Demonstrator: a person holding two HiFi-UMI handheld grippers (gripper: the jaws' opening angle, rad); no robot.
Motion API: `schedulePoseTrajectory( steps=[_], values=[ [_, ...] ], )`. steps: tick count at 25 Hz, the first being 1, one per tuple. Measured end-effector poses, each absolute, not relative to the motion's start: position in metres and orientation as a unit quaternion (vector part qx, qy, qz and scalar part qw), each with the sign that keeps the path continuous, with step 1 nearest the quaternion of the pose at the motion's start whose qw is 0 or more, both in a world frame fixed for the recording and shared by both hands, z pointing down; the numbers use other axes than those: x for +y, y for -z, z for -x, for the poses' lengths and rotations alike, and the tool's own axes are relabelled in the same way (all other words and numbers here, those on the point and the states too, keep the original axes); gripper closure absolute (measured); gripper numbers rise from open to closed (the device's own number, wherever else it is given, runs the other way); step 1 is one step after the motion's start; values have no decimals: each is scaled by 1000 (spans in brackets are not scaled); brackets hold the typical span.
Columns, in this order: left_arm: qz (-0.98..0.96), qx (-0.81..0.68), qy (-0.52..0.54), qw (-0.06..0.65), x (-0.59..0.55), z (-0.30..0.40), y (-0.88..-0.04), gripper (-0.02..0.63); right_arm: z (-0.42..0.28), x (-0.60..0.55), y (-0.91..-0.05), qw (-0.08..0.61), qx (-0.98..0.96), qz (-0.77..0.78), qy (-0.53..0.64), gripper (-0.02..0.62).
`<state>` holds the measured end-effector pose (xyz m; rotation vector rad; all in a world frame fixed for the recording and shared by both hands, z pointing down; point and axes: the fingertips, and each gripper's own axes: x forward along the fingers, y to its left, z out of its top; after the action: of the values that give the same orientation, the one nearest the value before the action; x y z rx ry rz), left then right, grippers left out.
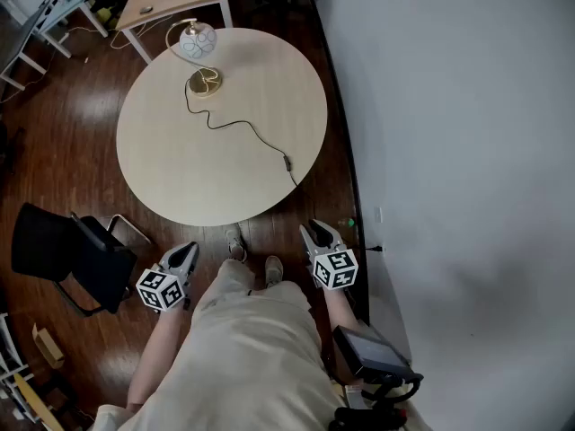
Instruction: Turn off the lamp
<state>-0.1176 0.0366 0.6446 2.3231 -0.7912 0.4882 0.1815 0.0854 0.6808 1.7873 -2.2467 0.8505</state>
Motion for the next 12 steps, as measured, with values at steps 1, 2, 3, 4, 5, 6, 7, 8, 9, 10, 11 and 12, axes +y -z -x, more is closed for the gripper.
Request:
schedulePoseTrajectory(
  steps=[1,2,3,4,5,6,7,8,9,10,11,12],
  values=[
    [-883,-299,-184,312,23,119,-644,604,-178,75,-678,73,-748,-596,-283,489],
    [-885,-298,-182,309,9,121,-642,604,-174,66,-676,72,-747,-597,-282,488],
    [-886,-296,-181,306,-5,122,-641,604,-170,56,-674,71,-747,-599,-281,488],
    [-889,-293,-180,303,-18,123,-639,604,-166,47,-671,72,-746,-600,-281,488],
    [-892,-289,-179,299,-30,124,-637,604,-164,39,-669,73,-744,-602,-279,488],
    [-894,-285,-179,295,-42,124,-636,604,-162,31,-666,77,-743,-605,-277,488],
    [-897,-280,-180,291,-52,122,-635,604,-161,24,-664,80,-740,-607,-276,488],
    [-899,-275,-180,288,-63,121,-635,604,-161,17,-661,84,-738,-611,-276,488],
    [-901,-270,-180,286,-72,120,-635,604,-162,11,-659,88,-734,-614,-276,489],
    [-903,-265,-179,285,-82,119,-634,604,-162,4,-657,92,-731,-617,-276,489],
    [-905,-261,-178,285,-91,117,-633,604,-163,-2,-656,96,-727,-621,-276,489],
    [-907,-257,-176,283,-99,116,-633,604,-163,-8,-656,102,-723,-625,-276,489]
  ],
)
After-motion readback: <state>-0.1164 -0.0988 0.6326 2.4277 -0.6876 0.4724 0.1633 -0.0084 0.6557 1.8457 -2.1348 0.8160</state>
